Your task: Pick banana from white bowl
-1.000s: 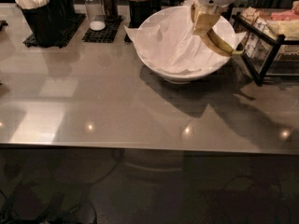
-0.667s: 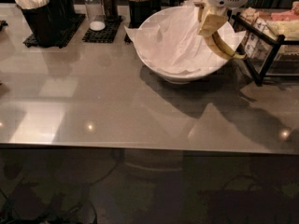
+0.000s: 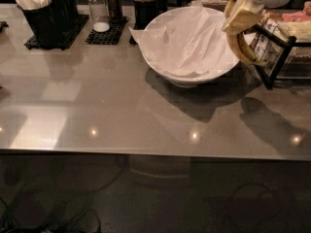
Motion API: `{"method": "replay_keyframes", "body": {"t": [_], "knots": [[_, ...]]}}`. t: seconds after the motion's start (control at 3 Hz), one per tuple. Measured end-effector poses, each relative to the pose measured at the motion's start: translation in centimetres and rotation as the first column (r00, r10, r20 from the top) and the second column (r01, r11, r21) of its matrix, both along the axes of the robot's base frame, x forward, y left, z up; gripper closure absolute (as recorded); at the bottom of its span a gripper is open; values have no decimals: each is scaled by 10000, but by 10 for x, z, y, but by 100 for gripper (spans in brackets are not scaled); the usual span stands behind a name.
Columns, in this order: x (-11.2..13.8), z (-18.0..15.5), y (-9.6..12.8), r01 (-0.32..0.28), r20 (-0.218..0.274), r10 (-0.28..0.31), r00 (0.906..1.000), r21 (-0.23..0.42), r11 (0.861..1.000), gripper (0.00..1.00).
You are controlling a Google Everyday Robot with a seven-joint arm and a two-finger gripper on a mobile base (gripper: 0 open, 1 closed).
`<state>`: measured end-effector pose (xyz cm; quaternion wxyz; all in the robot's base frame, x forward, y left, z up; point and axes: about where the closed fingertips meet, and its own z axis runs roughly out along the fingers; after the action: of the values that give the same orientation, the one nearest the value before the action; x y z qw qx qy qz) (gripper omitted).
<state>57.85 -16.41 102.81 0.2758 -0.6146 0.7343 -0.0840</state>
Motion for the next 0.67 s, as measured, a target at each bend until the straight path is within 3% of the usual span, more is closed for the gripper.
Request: {"method": "replay_keyframes", "body": {"t": [0.33,0.67], "knots": [[-15,3,-11,272,-52,-270,9996,344,9990,100],[-25,-12,-18,523,-589,-479,9971,760,9957,100]]}}
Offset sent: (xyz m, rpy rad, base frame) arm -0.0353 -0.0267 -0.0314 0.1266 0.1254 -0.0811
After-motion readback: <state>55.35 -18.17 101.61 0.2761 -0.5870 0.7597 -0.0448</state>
